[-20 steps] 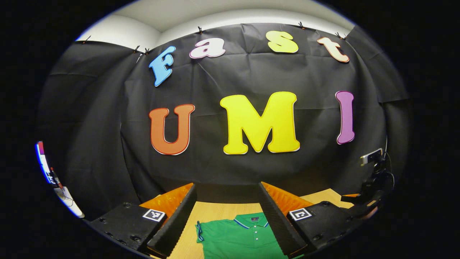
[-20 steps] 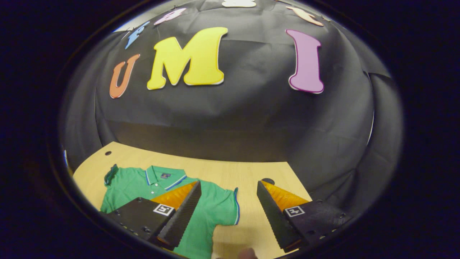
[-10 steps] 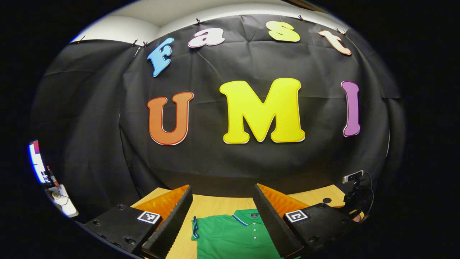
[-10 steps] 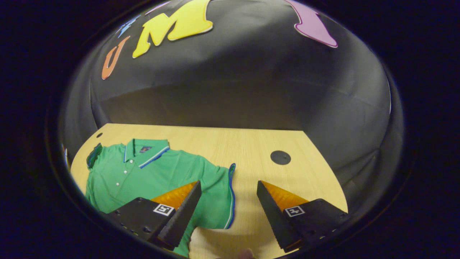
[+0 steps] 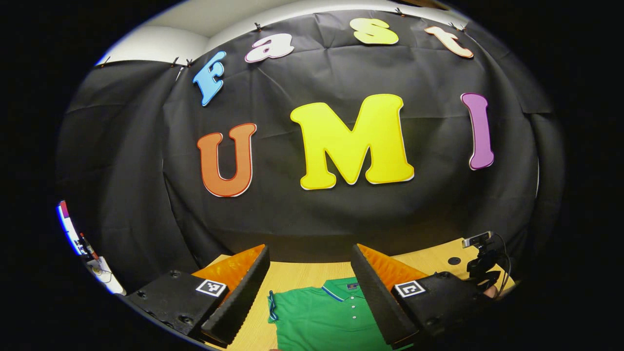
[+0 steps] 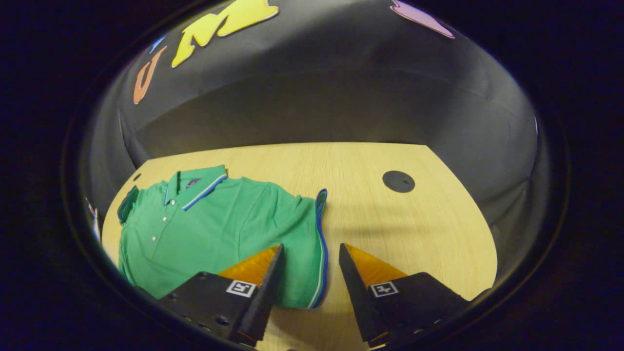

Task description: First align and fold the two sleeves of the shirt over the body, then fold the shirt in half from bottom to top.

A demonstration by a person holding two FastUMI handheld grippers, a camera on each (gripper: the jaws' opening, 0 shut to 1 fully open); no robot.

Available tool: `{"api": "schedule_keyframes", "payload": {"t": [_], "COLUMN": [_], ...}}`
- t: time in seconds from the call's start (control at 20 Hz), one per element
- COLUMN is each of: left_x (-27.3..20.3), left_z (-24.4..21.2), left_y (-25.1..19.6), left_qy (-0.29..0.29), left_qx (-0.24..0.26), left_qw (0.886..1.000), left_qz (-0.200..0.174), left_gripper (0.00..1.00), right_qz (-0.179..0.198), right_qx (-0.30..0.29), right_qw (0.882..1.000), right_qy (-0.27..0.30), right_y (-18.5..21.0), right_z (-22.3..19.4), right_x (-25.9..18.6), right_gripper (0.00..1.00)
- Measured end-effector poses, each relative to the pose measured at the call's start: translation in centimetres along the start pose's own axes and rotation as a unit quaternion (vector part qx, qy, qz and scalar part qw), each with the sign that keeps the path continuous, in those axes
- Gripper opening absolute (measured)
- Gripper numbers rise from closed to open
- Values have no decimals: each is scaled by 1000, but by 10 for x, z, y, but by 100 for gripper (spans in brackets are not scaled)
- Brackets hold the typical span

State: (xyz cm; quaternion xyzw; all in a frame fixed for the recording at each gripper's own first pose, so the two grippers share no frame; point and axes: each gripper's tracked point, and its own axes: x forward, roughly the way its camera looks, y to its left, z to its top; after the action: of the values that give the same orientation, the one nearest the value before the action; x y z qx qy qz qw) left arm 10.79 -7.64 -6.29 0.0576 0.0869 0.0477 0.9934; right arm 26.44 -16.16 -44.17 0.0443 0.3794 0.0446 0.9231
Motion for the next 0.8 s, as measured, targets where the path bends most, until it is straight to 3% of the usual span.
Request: {"api": "schedule_keyframes", "payload": {"t": [0.1,0.25,0.4,0.8], "left_x": [-2,-3,-5,-14], "left_z": [-2,-6,-5,-7], "left_y": [0,2,2,18], "left_qy": [2,9,9,7], "left_qx": [0,-6,-8,-27], "left_qw": [1000,1000,1000,999], "left_qz": [1,6,7,23], "left_gripper": [100,100,100,100], "right_qz": [-7,9,12,16], "right_qx": [23,41,42,38], "right_qw": [1000,999,999,999], "right_qy": [0,9,13,-17], "right_y": [-9,-6,-4,20], "right_z": [5,2,3,45], "right_x": [1,3,4,-29], "right_gripper": [35,8,0,0]}}
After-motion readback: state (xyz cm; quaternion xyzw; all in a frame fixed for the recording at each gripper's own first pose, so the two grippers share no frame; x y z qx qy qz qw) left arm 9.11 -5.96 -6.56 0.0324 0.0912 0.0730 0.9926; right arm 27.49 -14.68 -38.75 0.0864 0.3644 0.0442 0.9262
